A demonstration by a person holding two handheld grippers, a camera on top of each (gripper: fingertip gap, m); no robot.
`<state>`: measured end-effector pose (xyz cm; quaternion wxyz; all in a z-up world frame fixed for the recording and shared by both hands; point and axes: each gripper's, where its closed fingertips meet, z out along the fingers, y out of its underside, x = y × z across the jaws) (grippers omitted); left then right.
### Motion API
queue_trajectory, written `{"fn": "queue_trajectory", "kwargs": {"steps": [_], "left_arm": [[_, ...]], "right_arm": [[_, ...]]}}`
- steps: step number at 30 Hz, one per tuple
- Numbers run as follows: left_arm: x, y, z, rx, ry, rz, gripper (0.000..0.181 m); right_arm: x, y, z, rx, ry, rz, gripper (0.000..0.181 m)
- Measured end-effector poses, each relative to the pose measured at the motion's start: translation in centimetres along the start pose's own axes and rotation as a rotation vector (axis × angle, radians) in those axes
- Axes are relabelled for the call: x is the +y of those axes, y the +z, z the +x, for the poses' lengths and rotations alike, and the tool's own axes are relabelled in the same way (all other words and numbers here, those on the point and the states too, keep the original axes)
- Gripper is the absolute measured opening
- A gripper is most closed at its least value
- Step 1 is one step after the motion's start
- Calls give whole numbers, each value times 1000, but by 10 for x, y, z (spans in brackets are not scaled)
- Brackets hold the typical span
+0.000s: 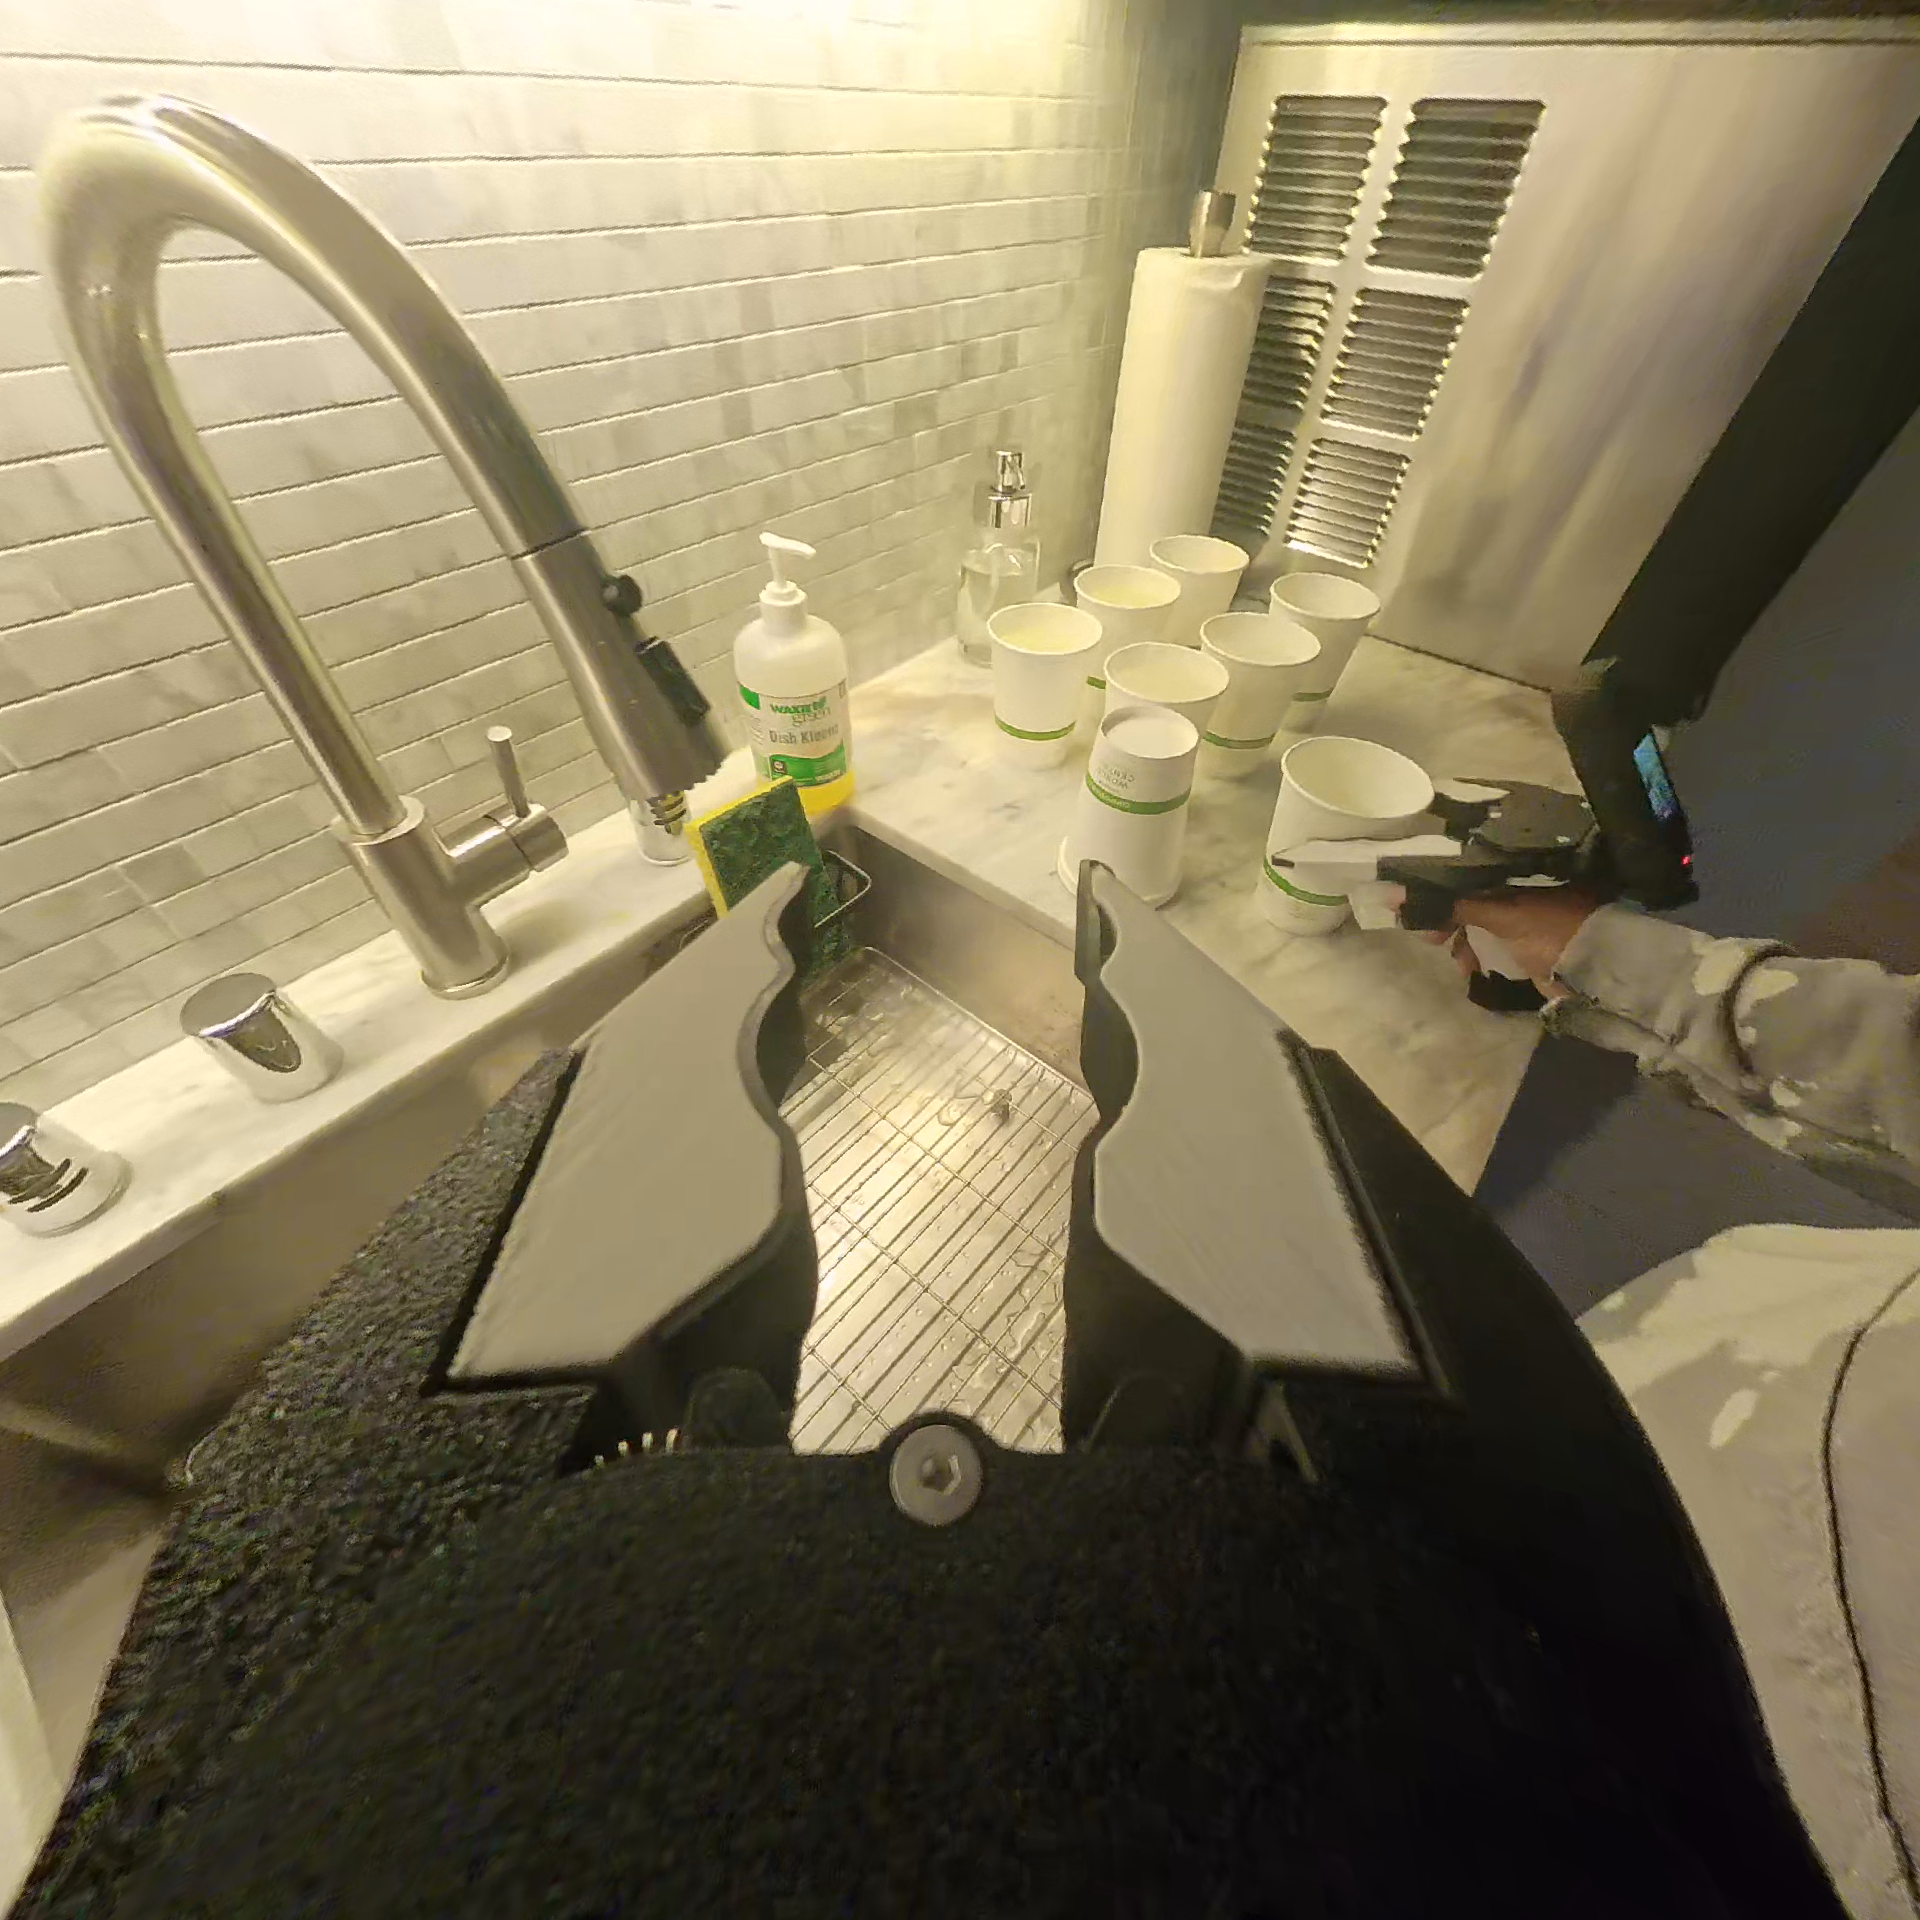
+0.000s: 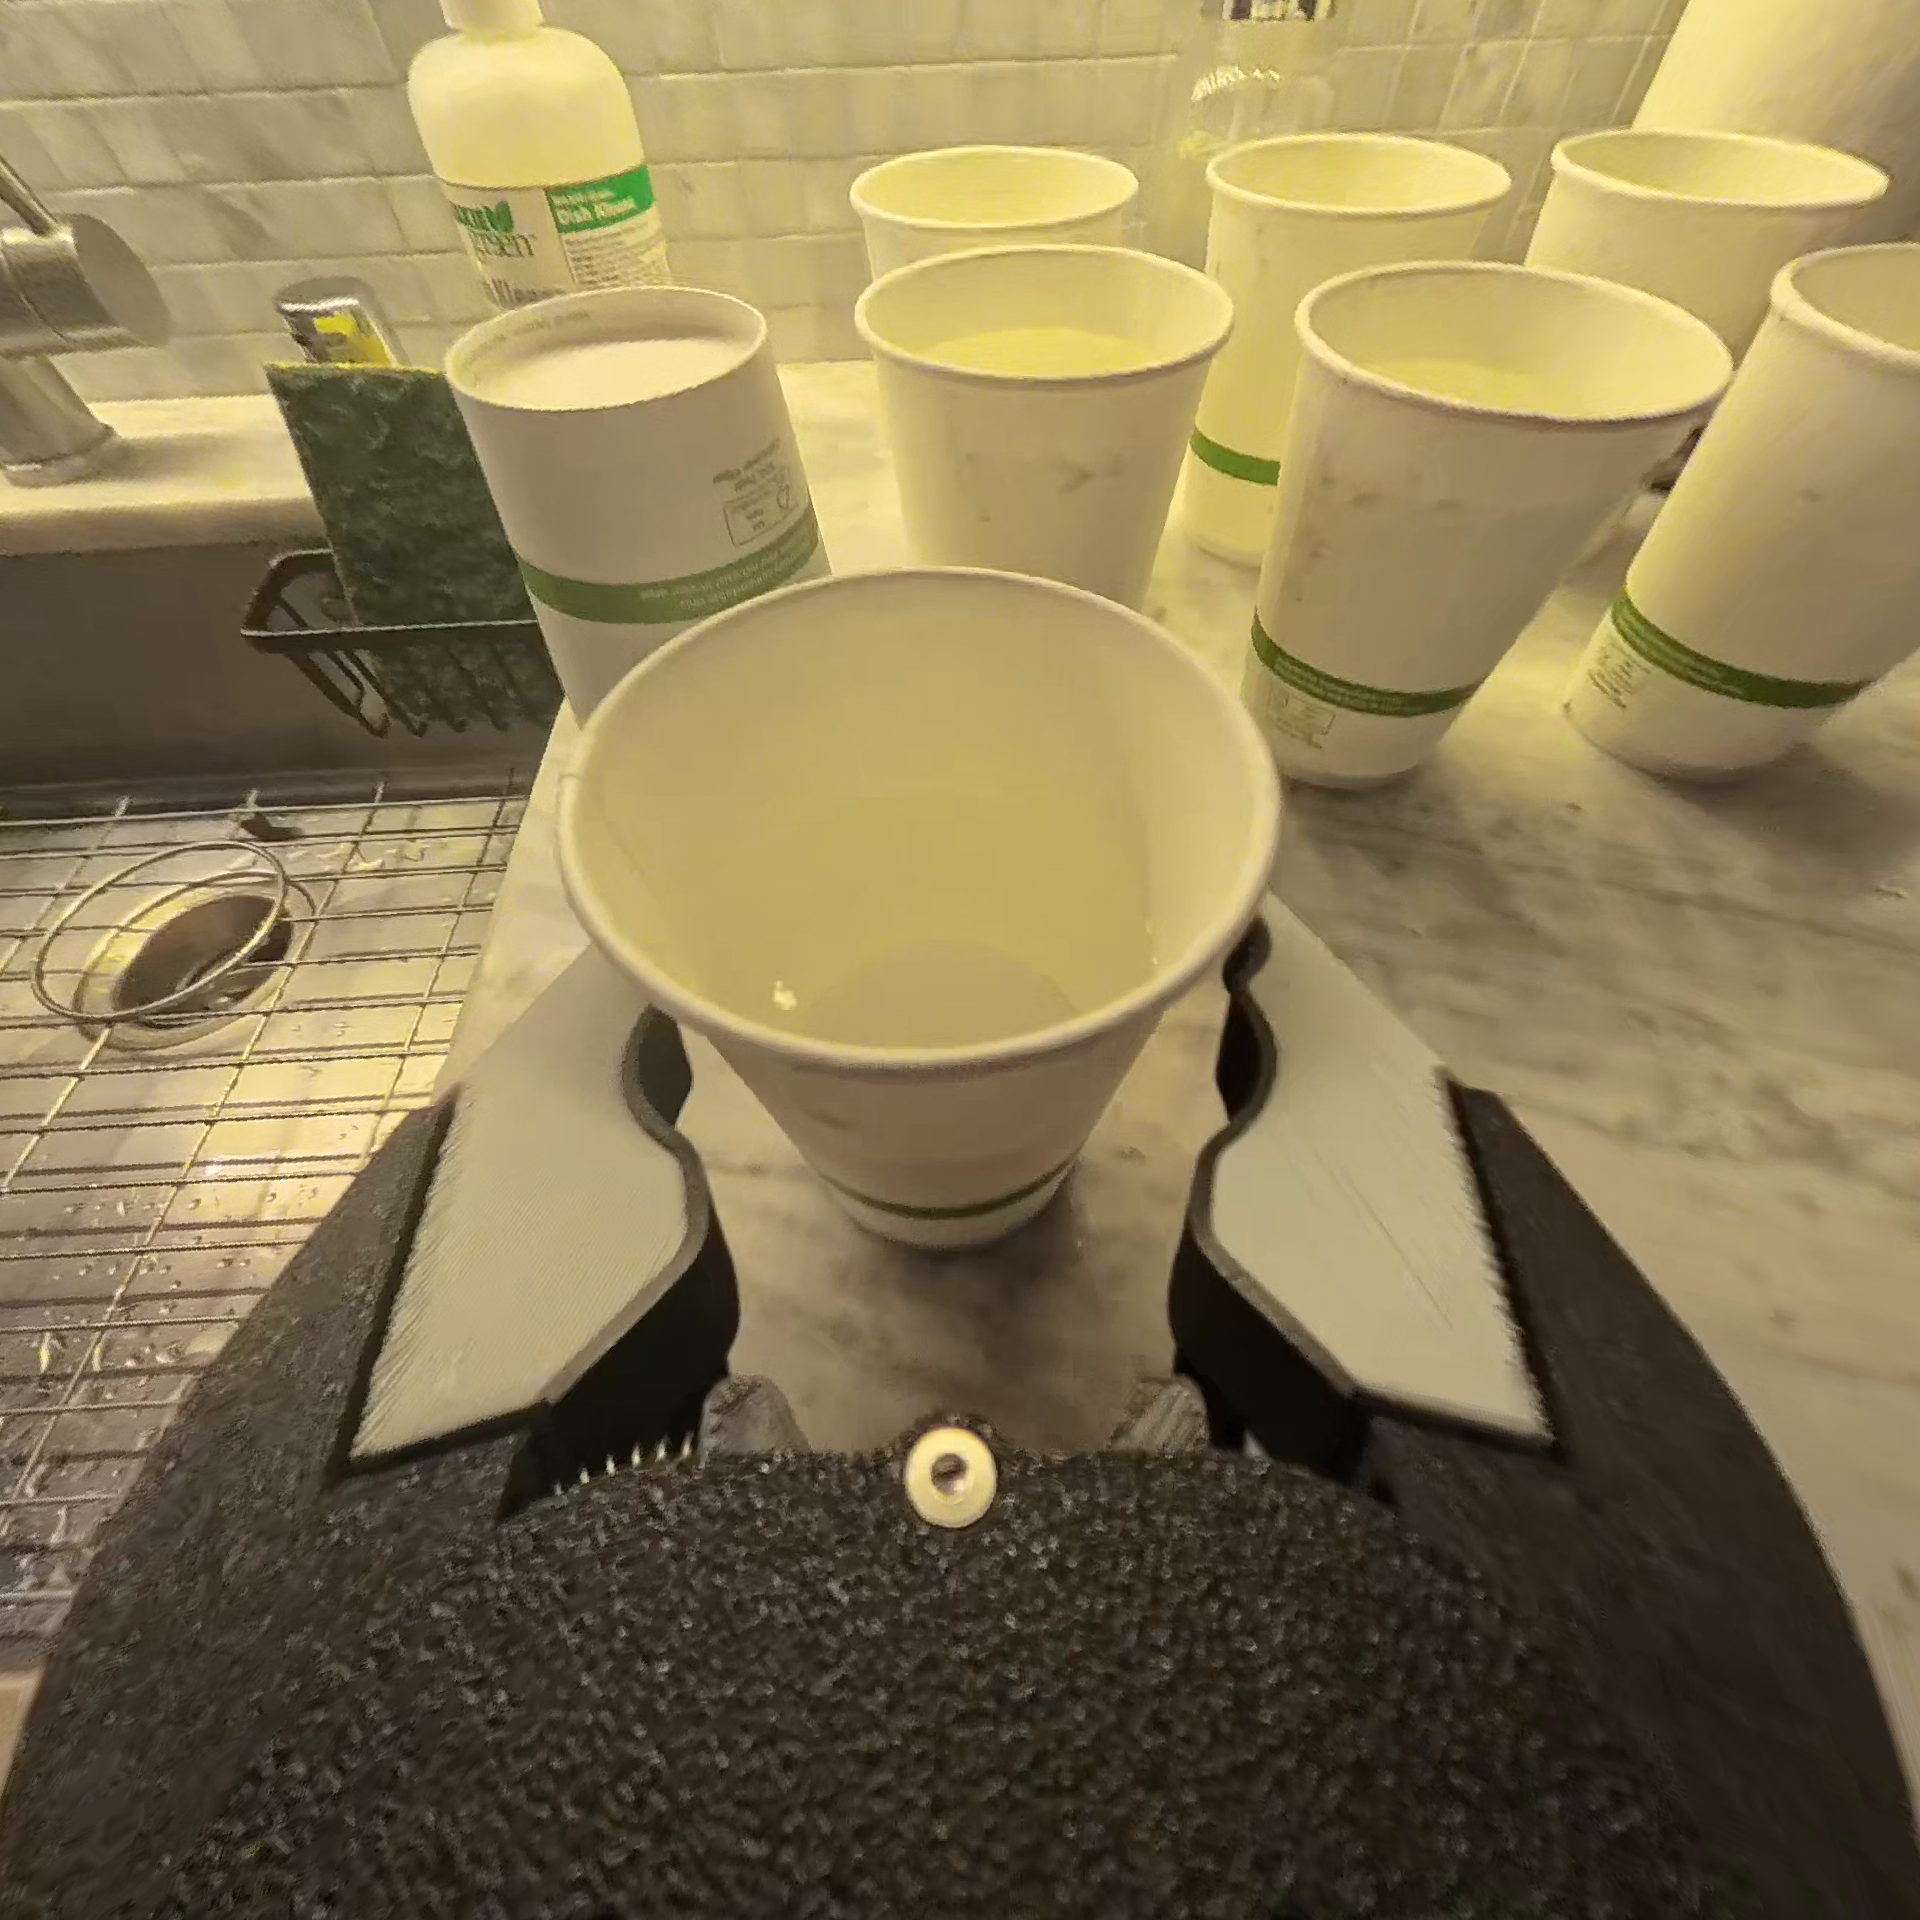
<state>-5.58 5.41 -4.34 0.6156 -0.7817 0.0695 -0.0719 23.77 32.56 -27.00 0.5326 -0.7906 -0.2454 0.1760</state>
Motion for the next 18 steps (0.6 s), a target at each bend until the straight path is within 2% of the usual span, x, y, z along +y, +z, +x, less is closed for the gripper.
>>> {"fn": "queue_trajectory", "kwargs": {"steps": [1,3,9,18], "left_arm": [[0,3,4,-1,5,-6,50],[1,9,11,-9,8,-21,50],[3,21,25,-30,0,-37,49],[4,38,43,-36,0,-59,49]], "right_arm": [[-1,1,-2,-19,-14,1,93],[-1,2,-2,-25,-34,-3,91],[-5,8,9,-47,-37,15,89],[-22,36,29,-77,-50,35,89]]}}
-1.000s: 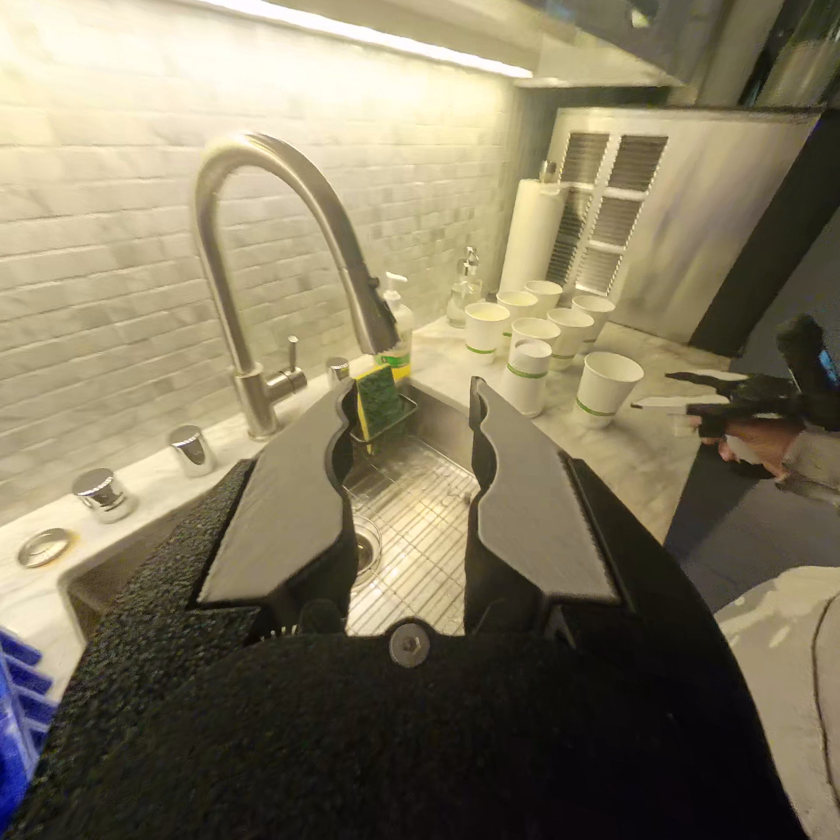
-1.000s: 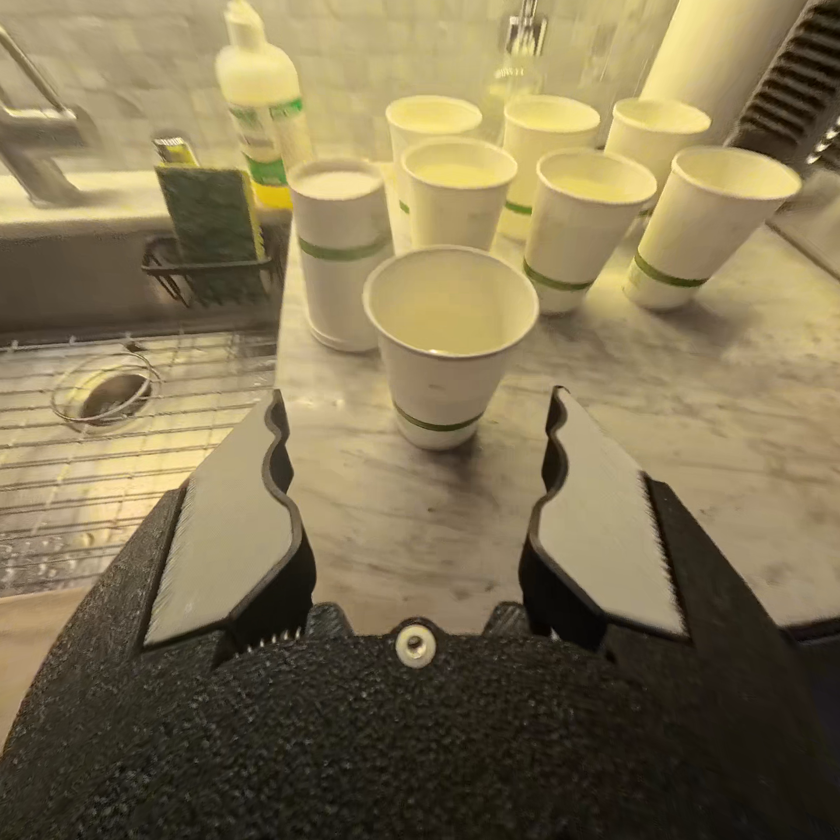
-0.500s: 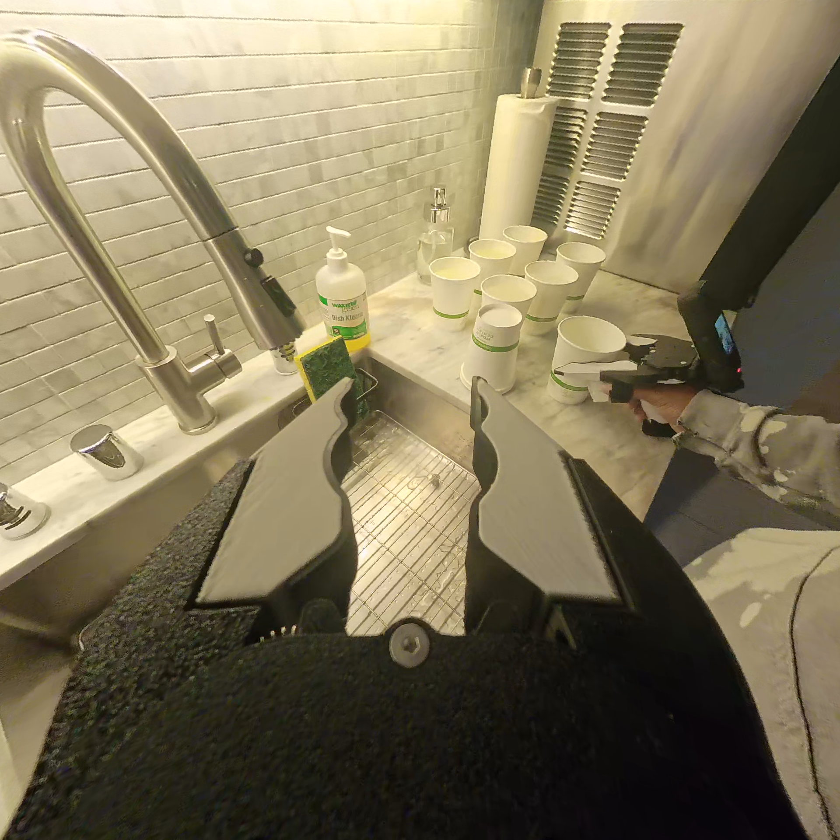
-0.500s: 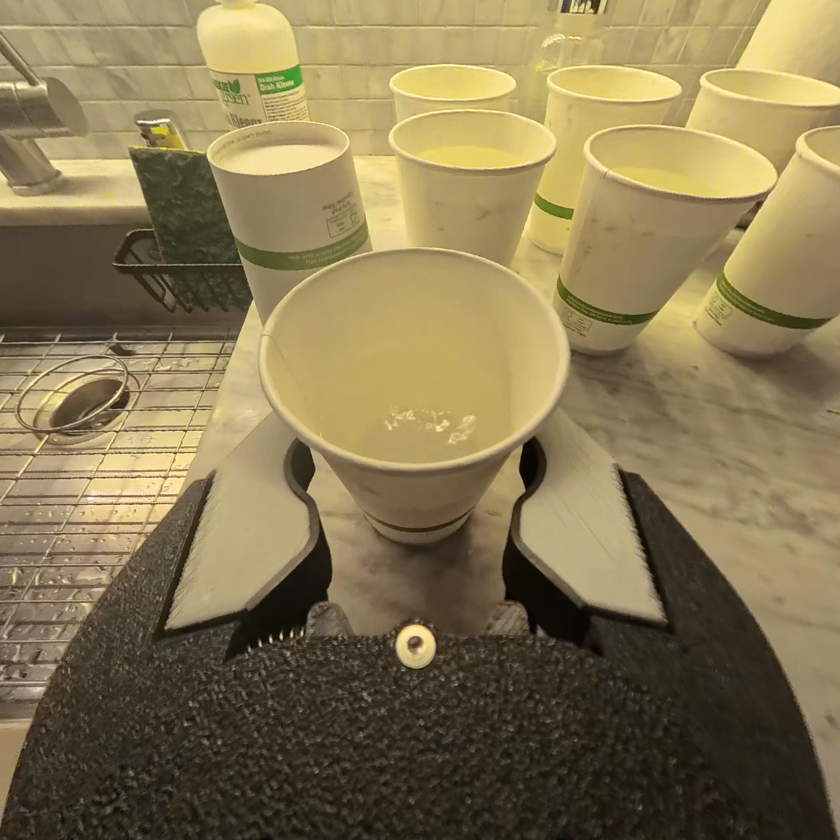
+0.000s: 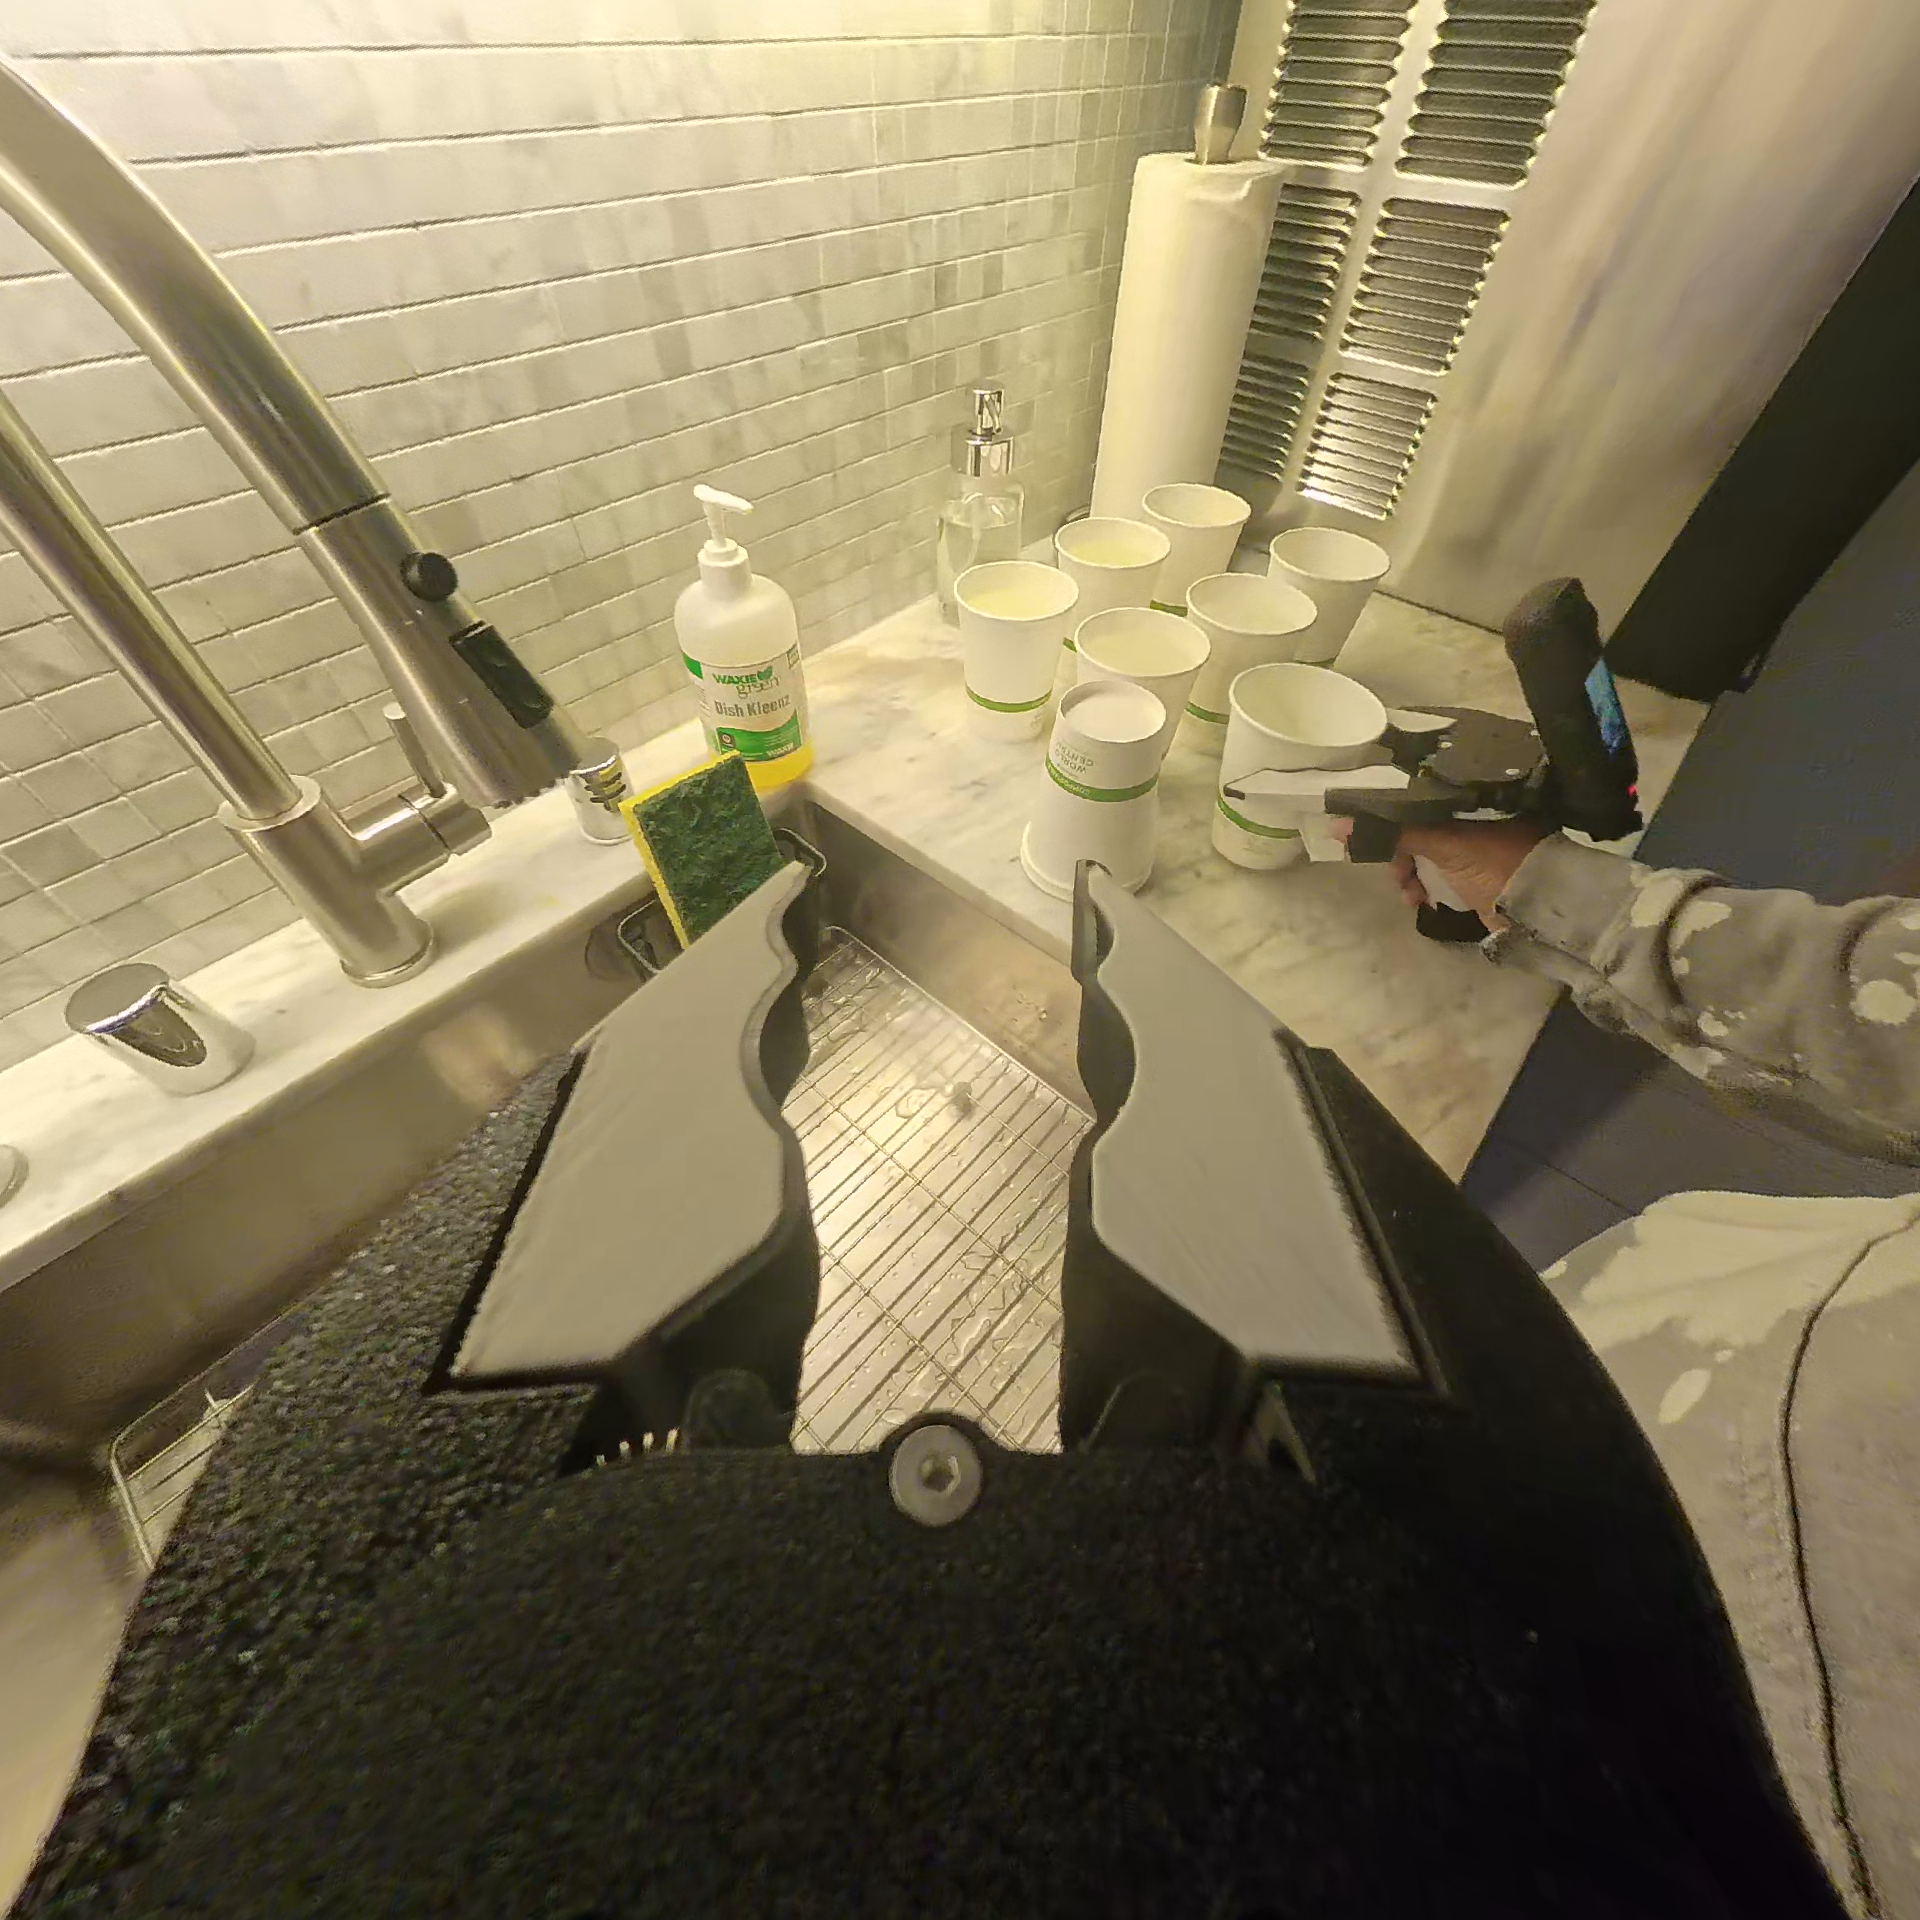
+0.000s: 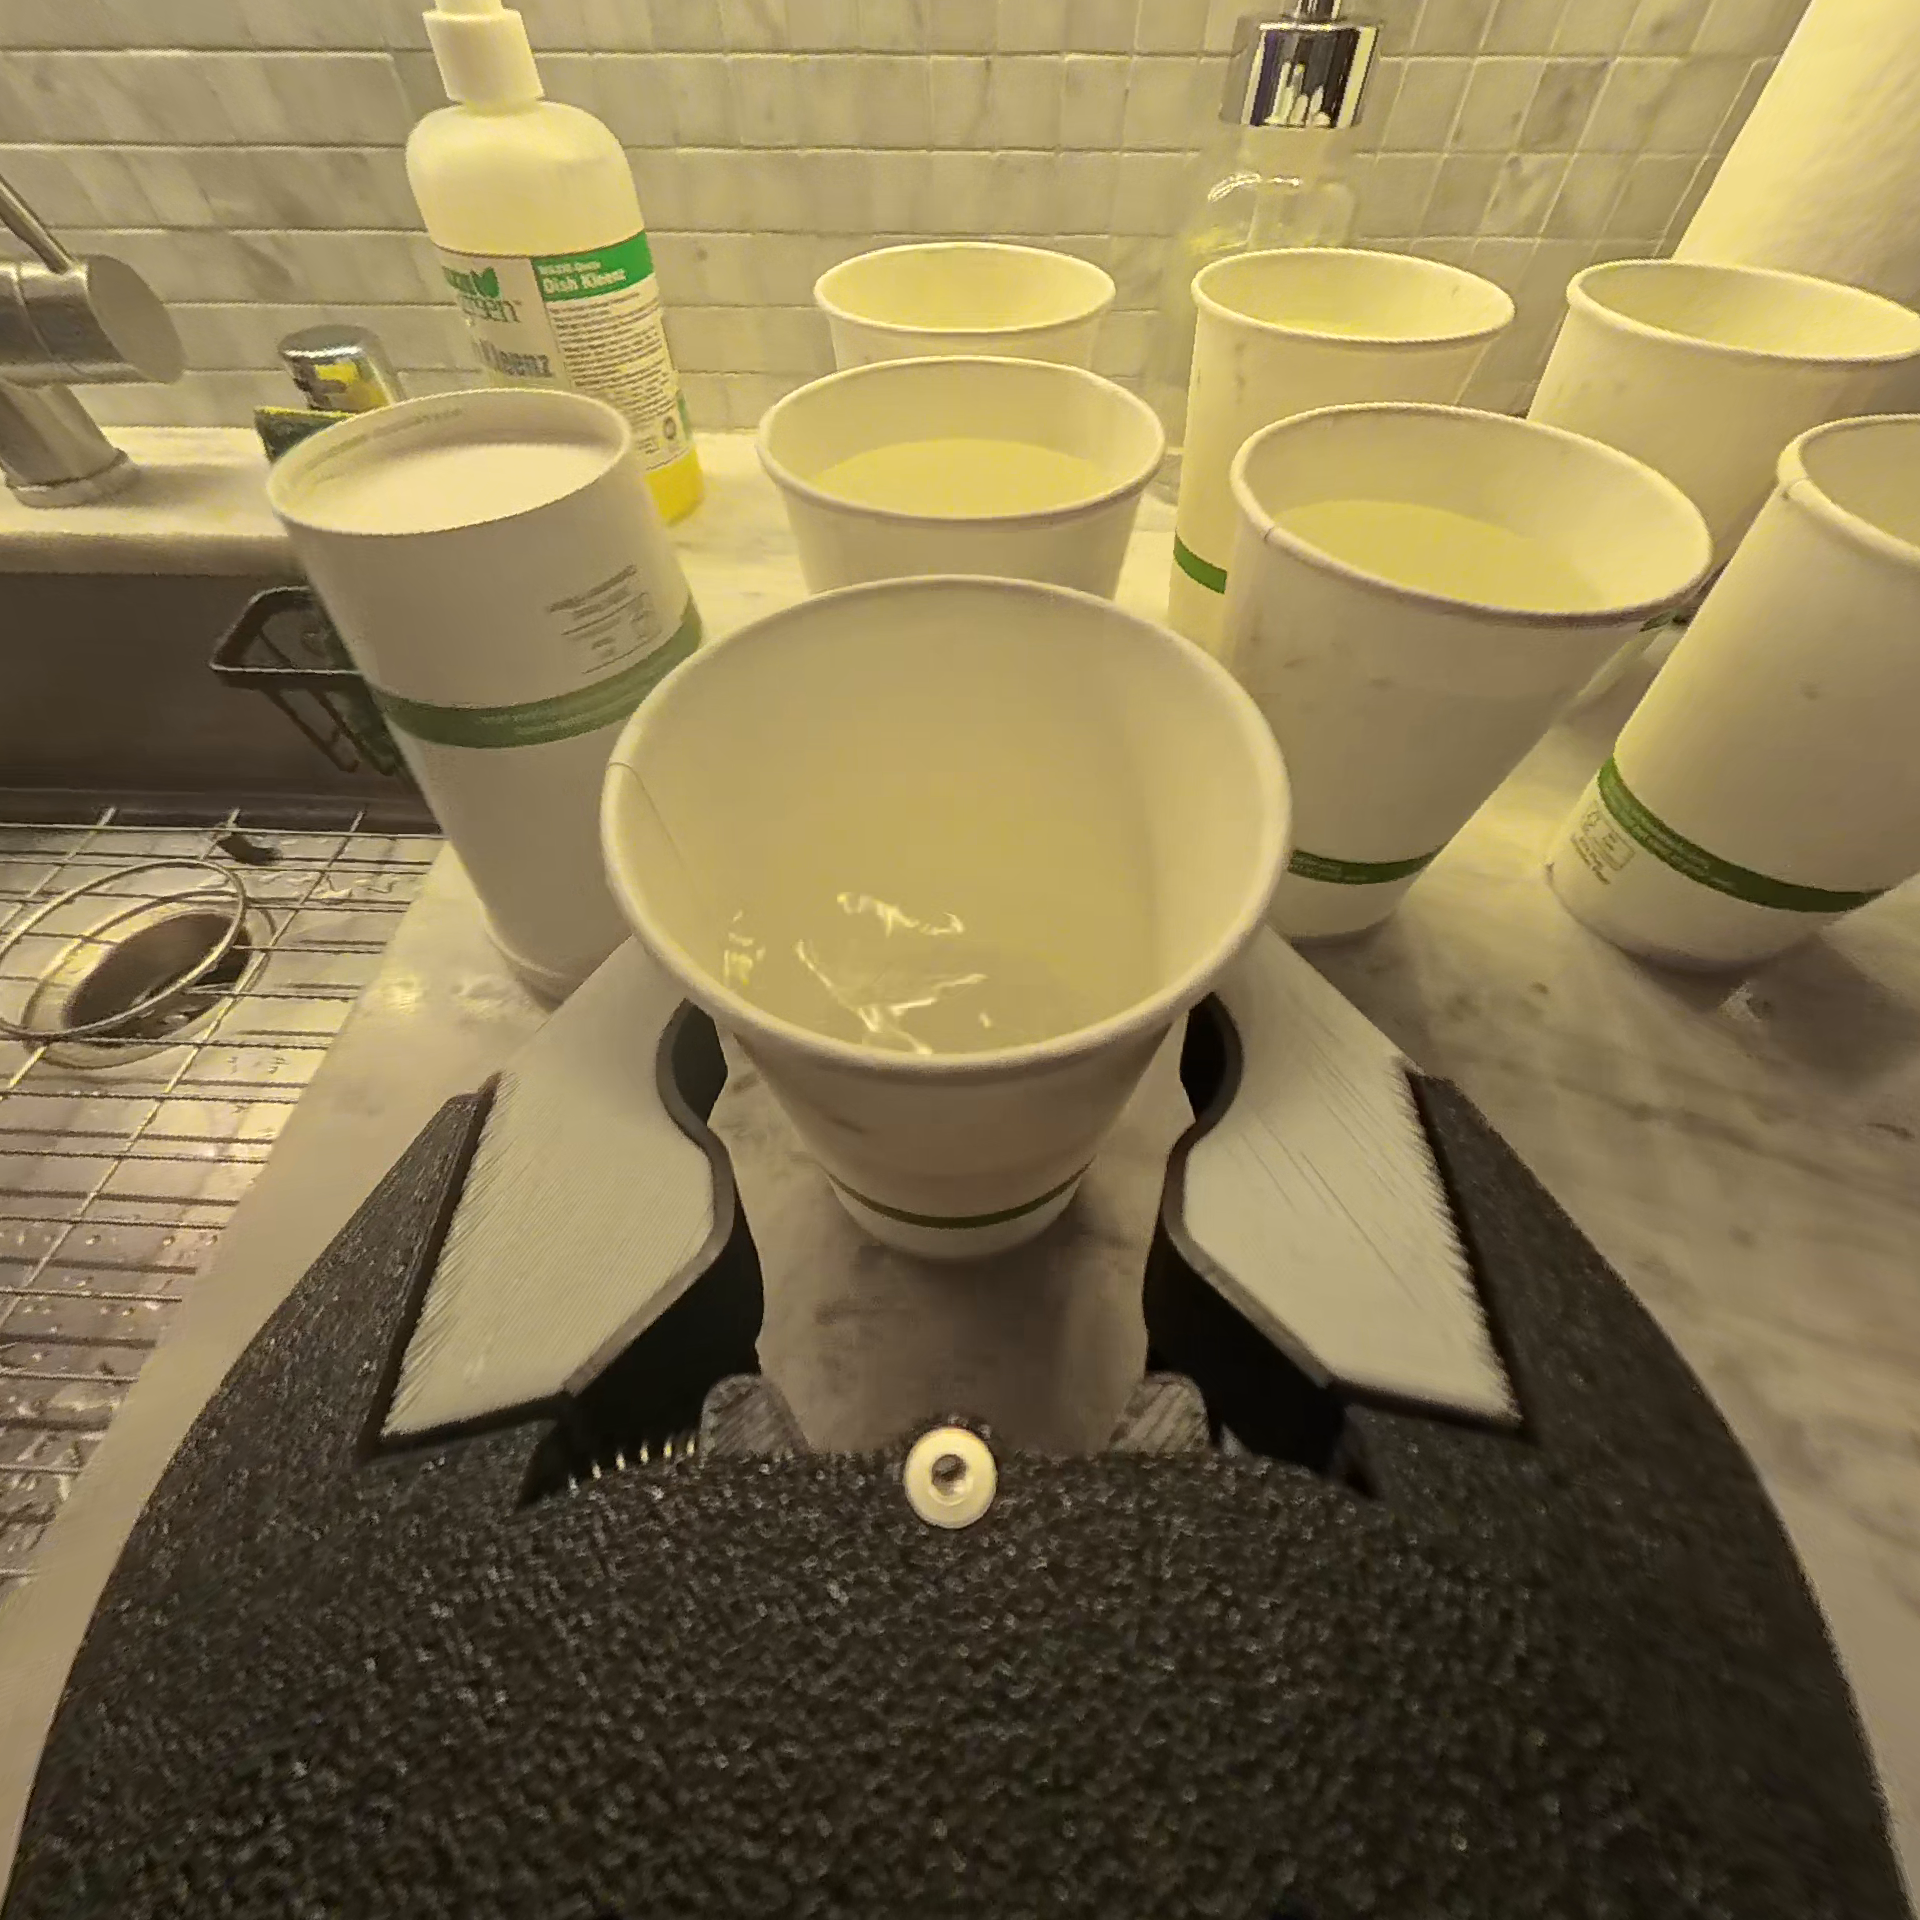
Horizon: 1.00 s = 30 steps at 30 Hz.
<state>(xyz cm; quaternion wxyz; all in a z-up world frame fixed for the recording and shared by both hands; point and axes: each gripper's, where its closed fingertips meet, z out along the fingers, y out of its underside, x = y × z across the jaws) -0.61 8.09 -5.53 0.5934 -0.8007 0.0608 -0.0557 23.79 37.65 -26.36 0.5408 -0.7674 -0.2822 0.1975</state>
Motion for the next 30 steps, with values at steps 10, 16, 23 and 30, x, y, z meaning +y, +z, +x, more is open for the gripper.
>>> {"fn": "queue_trajectory", "kwargs": {"steps": [10,16,23,30], "left_arm": [[7,6,8,-37,-19,-16,48],[8,15,14,-36,-25,-29,47],[1,30,24,-26,11,-29,47],[-1,42,32,-16,34,-46,46]], "right_arm": [[-13,-4,55,64,24,39,88],[-14,-18,120,166,15,41,89],[-2,-21,185,241,6,1,90],[10,-13,203,210,37,-31,90]]}}
